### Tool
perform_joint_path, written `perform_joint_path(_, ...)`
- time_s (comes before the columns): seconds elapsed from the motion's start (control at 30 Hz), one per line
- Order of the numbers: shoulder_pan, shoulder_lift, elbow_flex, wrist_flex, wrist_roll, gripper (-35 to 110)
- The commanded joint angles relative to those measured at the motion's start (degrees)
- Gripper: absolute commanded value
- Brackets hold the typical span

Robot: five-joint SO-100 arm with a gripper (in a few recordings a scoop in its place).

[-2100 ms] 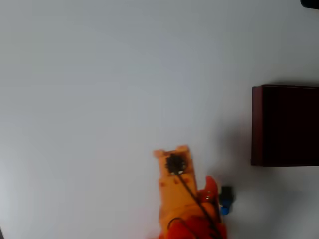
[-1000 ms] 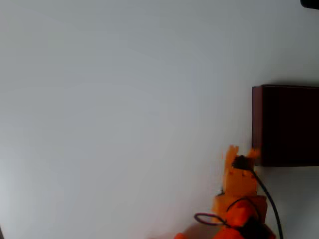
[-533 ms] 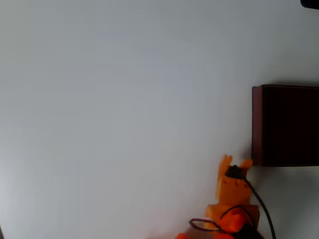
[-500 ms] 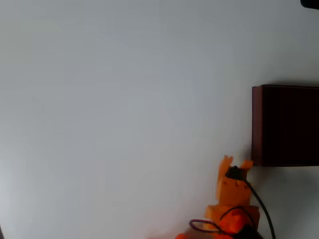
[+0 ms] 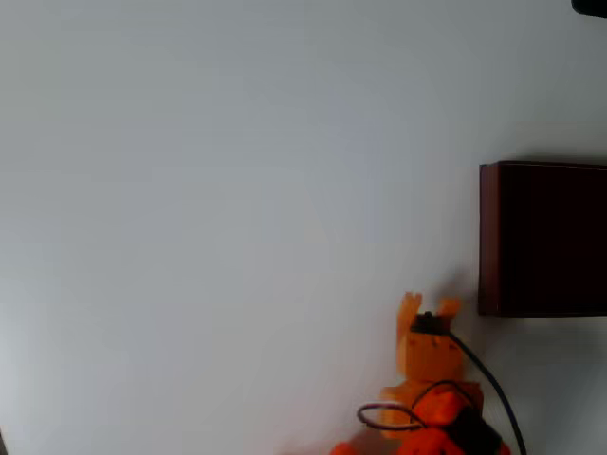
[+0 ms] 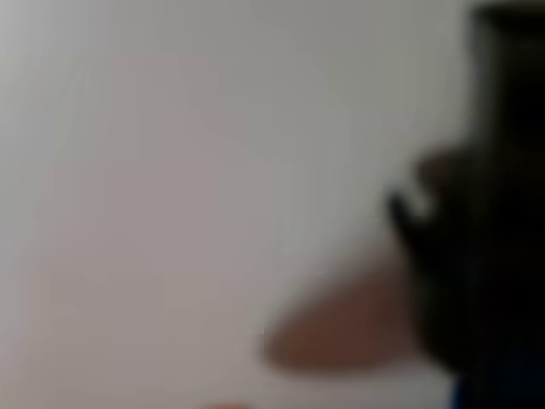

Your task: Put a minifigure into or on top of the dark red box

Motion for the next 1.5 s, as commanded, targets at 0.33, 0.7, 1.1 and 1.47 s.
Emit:
perform_joint_path(0.33,4.04,-3.96,-4.57,-2.02,-4.39,22)
perform_joint_path(0.7,3.52,-8.17,-6.15,-1.49,-4.04,18)
perform_joint_path(1.1,3.52,-8.00,-5.89,-1.85,-4.75,0)
perform_joint_path(1.47,-2.20,0.35,-34.01,16.88,-9.14,0)
